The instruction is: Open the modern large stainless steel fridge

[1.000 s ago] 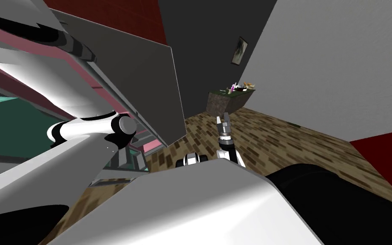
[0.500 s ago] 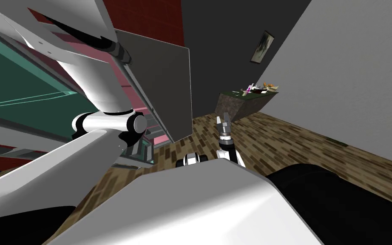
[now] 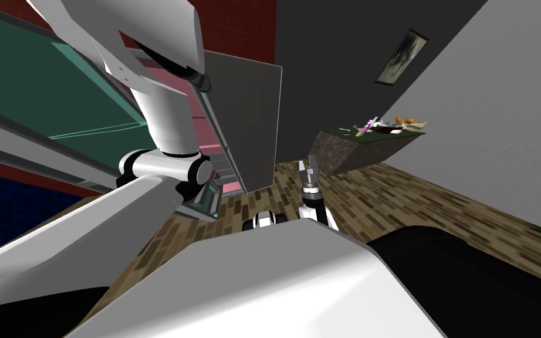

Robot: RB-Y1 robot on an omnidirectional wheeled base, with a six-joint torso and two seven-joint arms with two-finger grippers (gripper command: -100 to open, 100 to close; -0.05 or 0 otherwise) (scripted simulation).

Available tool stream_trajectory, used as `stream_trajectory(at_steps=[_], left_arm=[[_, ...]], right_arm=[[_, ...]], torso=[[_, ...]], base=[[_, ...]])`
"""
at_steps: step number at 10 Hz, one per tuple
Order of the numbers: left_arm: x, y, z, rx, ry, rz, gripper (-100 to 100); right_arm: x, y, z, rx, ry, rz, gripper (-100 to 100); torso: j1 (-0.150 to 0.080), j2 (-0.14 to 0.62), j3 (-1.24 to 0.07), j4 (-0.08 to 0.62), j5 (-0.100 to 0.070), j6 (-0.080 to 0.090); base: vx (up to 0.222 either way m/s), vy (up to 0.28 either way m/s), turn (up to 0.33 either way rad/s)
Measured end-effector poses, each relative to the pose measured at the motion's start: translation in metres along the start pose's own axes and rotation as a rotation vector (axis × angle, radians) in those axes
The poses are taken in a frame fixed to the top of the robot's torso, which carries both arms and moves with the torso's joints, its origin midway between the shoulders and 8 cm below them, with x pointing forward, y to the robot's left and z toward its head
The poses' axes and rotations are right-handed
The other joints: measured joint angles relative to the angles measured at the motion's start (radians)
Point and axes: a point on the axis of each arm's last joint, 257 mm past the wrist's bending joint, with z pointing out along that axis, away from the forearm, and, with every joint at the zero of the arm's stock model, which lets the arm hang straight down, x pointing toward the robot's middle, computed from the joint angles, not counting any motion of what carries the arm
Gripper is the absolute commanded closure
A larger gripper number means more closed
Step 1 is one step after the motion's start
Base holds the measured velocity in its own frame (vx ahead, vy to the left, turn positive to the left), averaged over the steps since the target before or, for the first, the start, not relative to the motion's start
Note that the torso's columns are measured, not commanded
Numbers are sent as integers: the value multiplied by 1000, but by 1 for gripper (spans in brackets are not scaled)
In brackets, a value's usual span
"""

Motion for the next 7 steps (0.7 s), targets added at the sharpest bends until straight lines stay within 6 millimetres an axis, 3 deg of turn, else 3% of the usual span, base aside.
stream_trajectory(at_steps=[1,7], left_arm=[[1,1,0,0,2,0,-100],[-17,-15,18,52,-16,2,-100]], right_arm=[[0,0,0,0,0,0,0],[0,0,0,0,0,0,0]], torso=[[0,0,0,0,0,-1],[1,1,1,1,0,-1]], base=[[109,18,34],[181,40,28]])
